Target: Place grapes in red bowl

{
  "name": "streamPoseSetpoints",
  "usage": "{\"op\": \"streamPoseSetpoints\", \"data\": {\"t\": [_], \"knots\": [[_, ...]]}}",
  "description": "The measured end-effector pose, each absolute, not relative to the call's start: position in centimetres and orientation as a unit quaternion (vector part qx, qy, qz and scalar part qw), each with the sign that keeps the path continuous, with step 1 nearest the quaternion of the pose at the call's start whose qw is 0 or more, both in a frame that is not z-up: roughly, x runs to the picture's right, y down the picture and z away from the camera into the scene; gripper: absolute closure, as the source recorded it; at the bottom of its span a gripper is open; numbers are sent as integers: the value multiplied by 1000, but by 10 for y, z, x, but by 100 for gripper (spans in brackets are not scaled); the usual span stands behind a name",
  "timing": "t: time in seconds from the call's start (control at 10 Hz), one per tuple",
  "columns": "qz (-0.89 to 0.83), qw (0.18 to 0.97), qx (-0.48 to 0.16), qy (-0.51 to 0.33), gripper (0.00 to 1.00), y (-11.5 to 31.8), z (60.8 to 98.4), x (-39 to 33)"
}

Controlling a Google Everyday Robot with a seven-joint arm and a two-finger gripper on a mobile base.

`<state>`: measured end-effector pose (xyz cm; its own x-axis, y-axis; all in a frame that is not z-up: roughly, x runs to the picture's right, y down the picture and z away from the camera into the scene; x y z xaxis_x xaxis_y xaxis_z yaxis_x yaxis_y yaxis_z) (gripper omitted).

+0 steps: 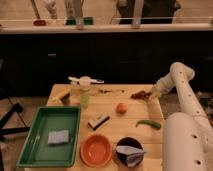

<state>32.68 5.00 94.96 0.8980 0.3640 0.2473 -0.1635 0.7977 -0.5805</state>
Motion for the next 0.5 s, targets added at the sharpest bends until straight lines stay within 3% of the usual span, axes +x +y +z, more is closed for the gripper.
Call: {"op": "streamPoseSetpoints", "data": {"t": [0.5], "knots": [[136,933,-270,-196,100,37,941,318]]}}
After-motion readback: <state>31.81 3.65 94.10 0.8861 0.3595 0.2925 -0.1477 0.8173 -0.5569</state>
